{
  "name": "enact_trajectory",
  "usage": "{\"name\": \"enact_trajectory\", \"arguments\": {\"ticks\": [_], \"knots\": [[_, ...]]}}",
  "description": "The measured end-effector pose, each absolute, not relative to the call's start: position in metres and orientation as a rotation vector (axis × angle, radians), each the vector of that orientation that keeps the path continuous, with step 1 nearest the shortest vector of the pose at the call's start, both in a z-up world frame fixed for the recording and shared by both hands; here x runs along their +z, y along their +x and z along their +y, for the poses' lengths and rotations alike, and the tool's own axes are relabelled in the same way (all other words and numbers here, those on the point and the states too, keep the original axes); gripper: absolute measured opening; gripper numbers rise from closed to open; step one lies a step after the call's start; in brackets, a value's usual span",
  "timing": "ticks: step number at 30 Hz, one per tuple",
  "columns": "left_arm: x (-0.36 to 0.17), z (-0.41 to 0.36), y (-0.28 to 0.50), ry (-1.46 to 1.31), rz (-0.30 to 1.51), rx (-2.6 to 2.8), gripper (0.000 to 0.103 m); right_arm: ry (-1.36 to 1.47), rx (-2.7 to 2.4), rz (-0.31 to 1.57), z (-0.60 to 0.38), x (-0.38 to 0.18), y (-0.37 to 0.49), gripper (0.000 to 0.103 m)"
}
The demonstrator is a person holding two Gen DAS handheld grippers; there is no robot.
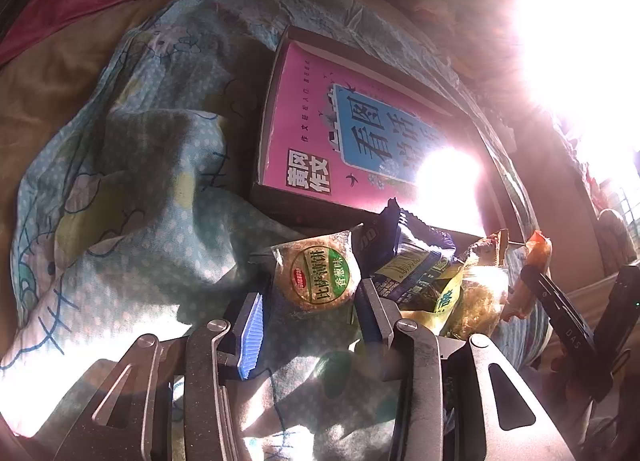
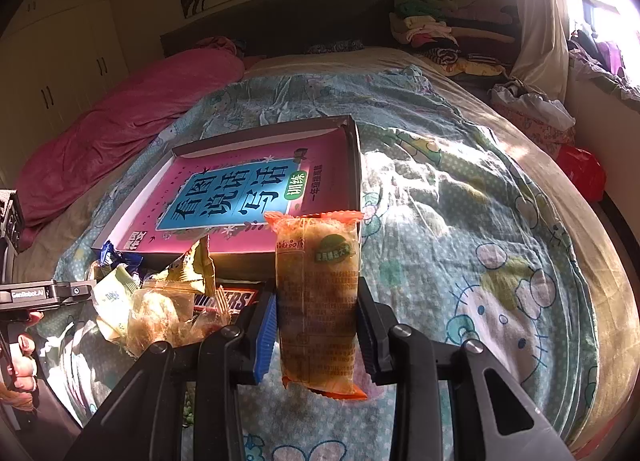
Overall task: Organize snacks
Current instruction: 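Grasp the orange bread packet with the right gripper while the left grasps the round green-label pastry, then carry the orange packet with the right gripper while the left carries the pastry into the pink box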
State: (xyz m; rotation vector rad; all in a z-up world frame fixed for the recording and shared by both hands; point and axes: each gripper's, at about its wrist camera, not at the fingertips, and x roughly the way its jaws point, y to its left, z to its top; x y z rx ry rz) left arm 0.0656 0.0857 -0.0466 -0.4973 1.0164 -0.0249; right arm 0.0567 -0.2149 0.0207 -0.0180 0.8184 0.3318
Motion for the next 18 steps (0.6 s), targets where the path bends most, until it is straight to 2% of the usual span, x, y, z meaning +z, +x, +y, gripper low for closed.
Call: {"name": "enact_trajectory", "arguments": {"ticks": [18], "knots": [[-0.0375, 0.0808, 0.0561, -0.466, 0.997, -0.039, 0.037, -0.002, 0.352, 0.795, -0.2154, 0.0270, 0.0528, 0.036]]}}
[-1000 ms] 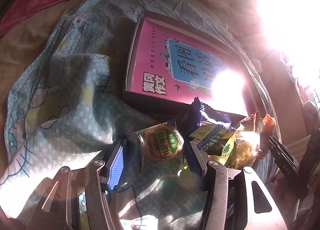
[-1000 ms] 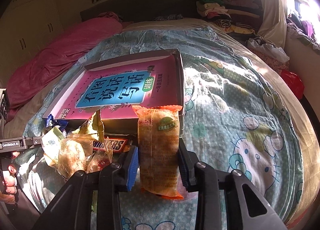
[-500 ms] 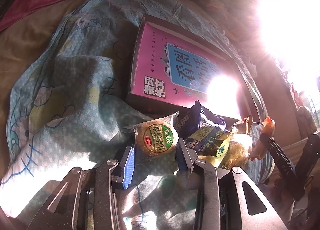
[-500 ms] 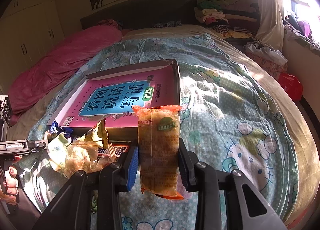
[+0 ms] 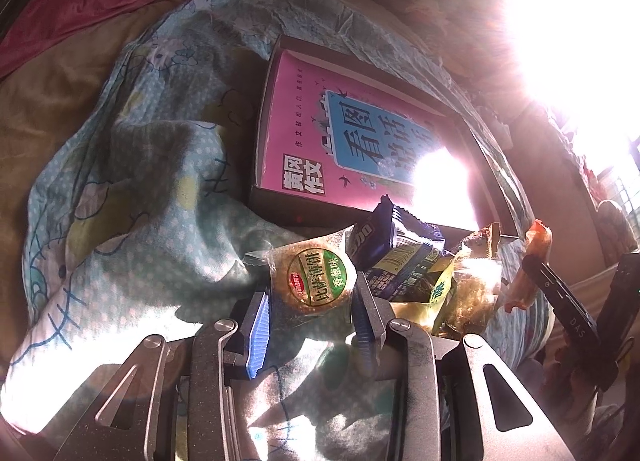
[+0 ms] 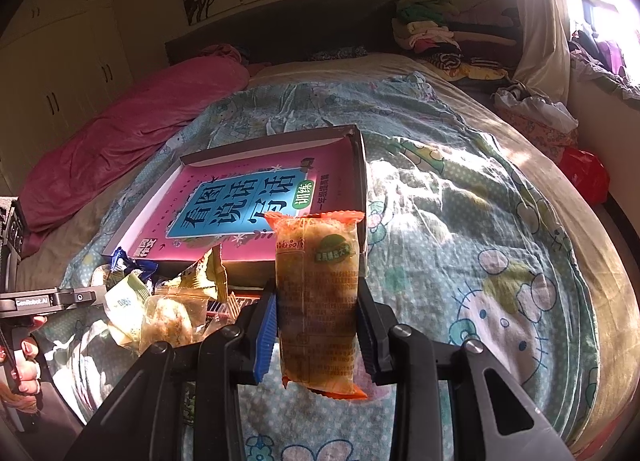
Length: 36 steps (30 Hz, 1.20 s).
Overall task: Organize snacks
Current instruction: 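Carry the orange packet with the right gripper while the left carries the pastry into the pink box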
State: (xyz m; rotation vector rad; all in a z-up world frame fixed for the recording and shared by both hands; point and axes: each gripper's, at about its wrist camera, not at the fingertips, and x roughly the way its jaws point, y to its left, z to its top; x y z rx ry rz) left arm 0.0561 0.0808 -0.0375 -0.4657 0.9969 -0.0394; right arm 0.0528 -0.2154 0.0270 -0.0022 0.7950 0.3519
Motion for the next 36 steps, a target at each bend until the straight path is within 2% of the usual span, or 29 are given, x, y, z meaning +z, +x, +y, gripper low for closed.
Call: {"name": "enact_trajectory", "arguments": {"ticks": [36], "knots": [[0.004, 0.099, 0.052, -0.436, 0.915, 0.009, 0.037, 0.043, 0.378, 0.725, -0.210, 0.051, 0.062, 0.036]]}}
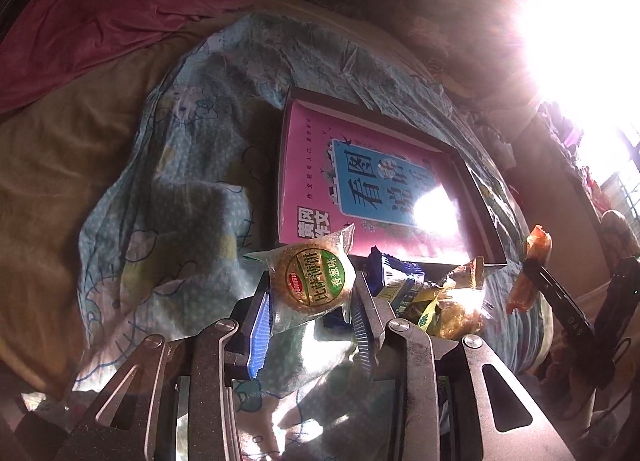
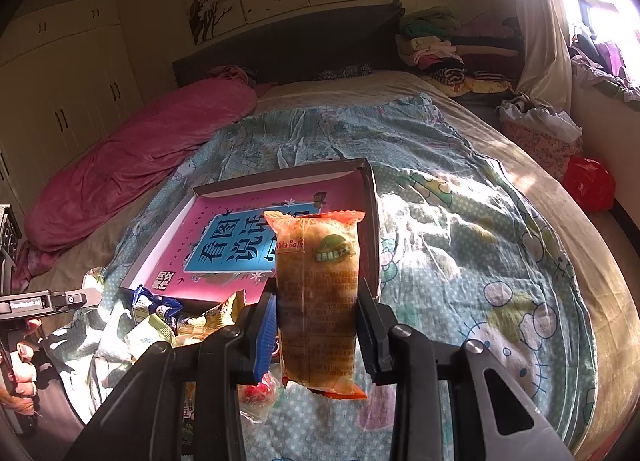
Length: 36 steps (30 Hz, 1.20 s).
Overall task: Organize snacks
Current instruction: 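Carry the orange packet with the right gripper while the left carries the pastry into the pink box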
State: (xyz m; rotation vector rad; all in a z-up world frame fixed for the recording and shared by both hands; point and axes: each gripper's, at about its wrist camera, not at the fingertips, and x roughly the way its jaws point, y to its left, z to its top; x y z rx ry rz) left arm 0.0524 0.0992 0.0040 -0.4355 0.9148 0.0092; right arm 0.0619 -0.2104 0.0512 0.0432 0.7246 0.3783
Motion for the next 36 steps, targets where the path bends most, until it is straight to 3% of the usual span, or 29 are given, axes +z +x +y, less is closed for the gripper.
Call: {"name": "enact_trajectory", "arguments": {"ticks": [36], "knots": [[-0.009, 0.066, 0.151, -0.256, 0.897, 0.045, 0.037, 0.046, 0.364, 0.723, -0.181, 0.055, 0.124, 0.036]]}}
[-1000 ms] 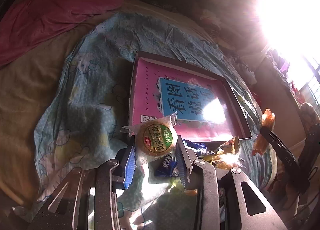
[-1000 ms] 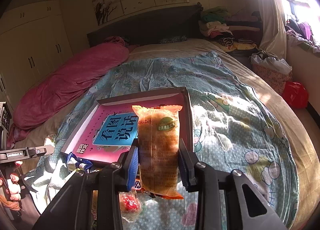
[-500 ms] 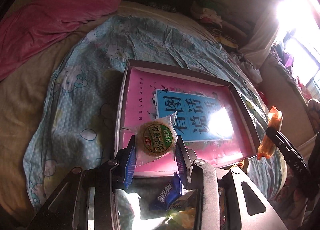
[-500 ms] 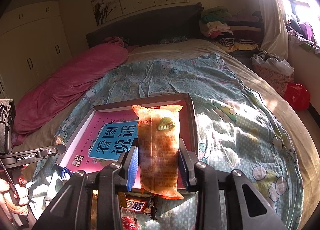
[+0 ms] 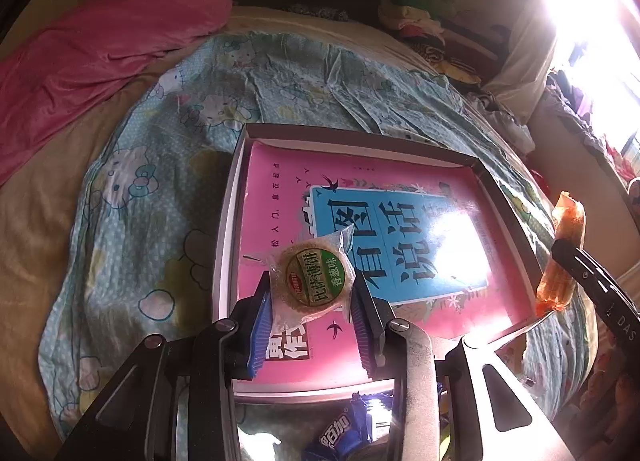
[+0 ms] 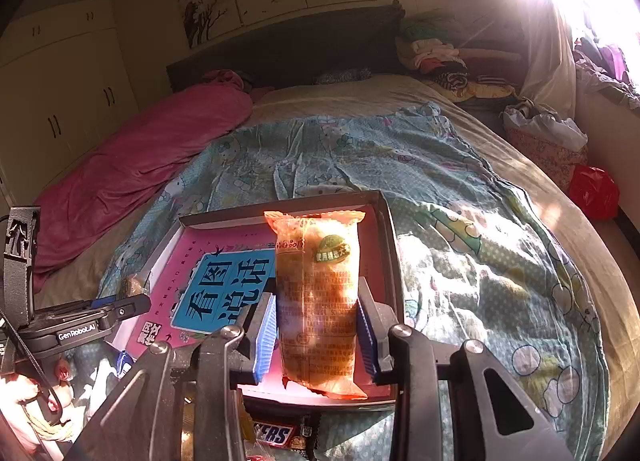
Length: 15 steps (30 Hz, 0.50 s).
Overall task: Organize snacks
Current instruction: 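Carry the orange packet with the right gripper while the left carries the pastry into the pink box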
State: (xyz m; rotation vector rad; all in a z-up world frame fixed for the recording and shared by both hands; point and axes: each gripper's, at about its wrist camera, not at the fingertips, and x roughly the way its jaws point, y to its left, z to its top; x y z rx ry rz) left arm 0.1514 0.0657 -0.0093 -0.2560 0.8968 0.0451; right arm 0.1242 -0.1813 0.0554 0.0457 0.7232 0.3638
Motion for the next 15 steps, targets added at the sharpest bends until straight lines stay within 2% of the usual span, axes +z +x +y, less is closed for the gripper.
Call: {"name": "enact_trajectory", "arguments": {"ticks": [15], "knots": [[-0.033, 0.059, 0.158, -0.205, 0.951, 0.029, 0.037, 0.024, 0.358, 0.788, -0.176, 0.034, 0.132, 0.036]]}}
